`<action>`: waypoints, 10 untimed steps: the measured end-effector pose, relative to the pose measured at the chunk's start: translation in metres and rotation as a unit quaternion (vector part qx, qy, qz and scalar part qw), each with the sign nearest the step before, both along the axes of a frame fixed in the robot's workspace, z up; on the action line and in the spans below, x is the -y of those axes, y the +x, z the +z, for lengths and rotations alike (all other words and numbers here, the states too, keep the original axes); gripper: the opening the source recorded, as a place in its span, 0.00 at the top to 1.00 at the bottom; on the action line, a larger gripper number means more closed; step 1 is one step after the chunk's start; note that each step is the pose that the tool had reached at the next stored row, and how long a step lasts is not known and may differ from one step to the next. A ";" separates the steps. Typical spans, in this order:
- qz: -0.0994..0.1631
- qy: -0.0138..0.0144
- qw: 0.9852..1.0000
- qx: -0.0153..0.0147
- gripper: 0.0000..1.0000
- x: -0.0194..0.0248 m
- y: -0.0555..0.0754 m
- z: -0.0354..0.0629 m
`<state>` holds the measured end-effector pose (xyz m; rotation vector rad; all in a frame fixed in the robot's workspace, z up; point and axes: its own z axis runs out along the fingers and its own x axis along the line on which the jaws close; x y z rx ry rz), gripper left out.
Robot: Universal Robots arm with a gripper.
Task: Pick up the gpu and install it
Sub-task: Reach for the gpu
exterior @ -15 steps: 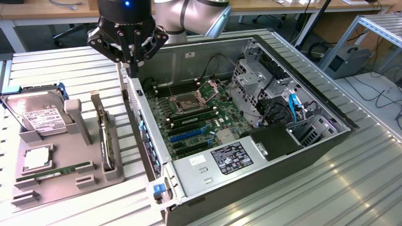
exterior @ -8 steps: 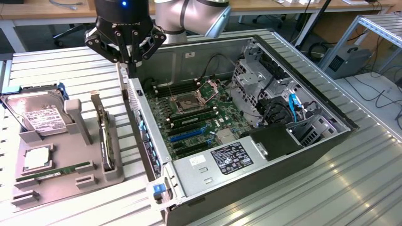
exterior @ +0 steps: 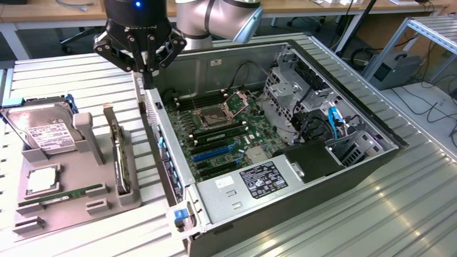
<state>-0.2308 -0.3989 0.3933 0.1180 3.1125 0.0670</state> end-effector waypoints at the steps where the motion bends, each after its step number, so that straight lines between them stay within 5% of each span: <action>1: 0.000 0.000 1.000 0.000 0.89 0.0000 -0.001 0.0000; 10: 0.000 0.000 1.000 0.000 0.89 0.0000 -0.006 0.0000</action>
